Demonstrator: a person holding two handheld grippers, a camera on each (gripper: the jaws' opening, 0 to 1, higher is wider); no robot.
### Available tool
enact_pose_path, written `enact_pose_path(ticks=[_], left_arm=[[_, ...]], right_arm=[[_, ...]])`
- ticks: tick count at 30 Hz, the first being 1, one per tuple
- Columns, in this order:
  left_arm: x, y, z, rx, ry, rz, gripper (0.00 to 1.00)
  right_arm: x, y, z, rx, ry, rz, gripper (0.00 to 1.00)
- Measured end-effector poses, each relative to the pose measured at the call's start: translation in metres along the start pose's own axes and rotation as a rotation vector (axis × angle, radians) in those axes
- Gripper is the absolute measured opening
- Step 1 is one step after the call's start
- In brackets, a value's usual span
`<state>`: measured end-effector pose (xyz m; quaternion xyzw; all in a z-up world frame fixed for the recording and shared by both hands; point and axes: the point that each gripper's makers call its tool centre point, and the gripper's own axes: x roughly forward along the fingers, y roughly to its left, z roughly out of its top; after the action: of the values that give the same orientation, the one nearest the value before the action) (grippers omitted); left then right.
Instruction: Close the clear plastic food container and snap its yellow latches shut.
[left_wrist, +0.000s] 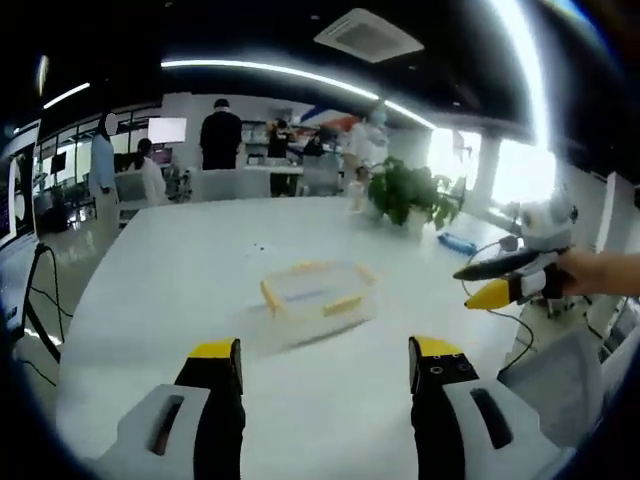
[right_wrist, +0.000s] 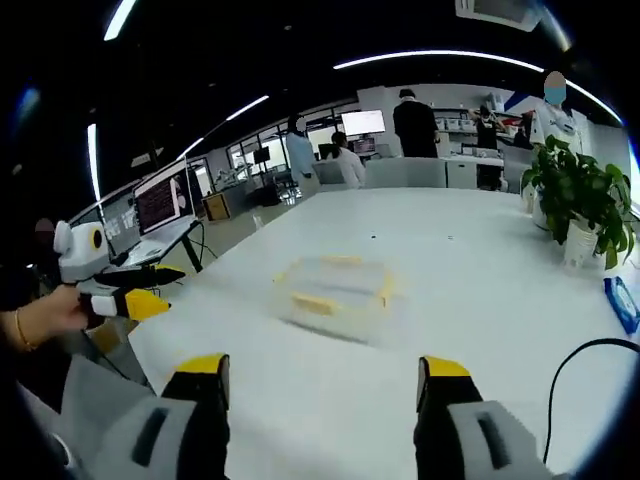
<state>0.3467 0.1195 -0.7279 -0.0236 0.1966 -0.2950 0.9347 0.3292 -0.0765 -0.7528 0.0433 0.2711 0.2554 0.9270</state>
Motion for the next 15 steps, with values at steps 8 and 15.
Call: enact_pose_path(ticks=[8, 15], left_arm=[[-0.007, -0.004, -0.001, 0.013, -0.022, 0.012, 0.66], [-0.01, -0.008, -0.005, 0.011, -0.013, 0.01, 0.66]], right_arm=[[-0.012, 0.005, 0.013, 0.019, -0.088, 0.007, 0.76], [-0.014, 0.008, 0.005, 0.059, -0.083, 0.013, 0.76]])
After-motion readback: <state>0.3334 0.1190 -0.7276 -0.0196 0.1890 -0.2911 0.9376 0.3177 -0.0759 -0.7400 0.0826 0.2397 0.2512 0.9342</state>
